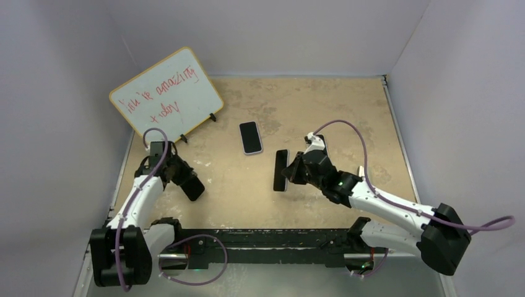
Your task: Put the phone into the phone case
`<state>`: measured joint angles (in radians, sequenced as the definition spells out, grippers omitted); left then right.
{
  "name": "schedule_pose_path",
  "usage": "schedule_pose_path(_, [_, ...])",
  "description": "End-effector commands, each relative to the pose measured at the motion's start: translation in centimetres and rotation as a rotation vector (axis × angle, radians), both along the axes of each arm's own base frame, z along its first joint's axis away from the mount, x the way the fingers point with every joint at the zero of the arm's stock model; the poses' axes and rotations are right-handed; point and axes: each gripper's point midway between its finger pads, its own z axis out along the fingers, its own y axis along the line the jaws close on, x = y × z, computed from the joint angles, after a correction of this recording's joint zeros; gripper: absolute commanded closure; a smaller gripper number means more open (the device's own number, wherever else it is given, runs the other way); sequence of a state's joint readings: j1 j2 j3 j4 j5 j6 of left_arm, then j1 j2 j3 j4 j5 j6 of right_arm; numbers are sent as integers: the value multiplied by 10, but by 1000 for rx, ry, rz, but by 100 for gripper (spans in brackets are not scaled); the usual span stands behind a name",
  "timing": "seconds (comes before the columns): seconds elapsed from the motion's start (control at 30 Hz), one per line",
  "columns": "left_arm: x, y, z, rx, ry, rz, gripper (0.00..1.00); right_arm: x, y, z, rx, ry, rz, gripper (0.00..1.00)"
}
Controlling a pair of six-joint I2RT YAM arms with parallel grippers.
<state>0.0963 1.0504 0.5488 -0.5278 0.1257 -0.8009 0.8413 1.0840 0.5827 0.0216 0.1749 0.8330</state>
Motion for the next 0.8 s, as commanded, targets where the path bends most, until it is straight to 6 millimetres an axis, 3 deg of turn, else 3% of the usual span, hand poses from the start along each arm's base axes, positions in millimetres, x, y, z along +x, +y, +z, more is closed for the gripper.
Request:
schedule_pose_path(0.0, [9, -41, 16, -40, -131, -191, 100, 10, -26, 16, -21, -60, -70, 100])
schedule_pose_path(0.23, [1, -112, 19, -75, -174, -411, 100, 7, -47, 22, -60, -67, -109, 100])
schedule_pose_path(0.53, [-20, -225, 11, -80, -161, -663, 100, 0, -69, 16, -93, -50, -179, 100])
schedule_pose_path(0.77, [-28, -283, 7, -124, -161, -781, 100, -4, -79, 16, -100, -59, -204, 100])
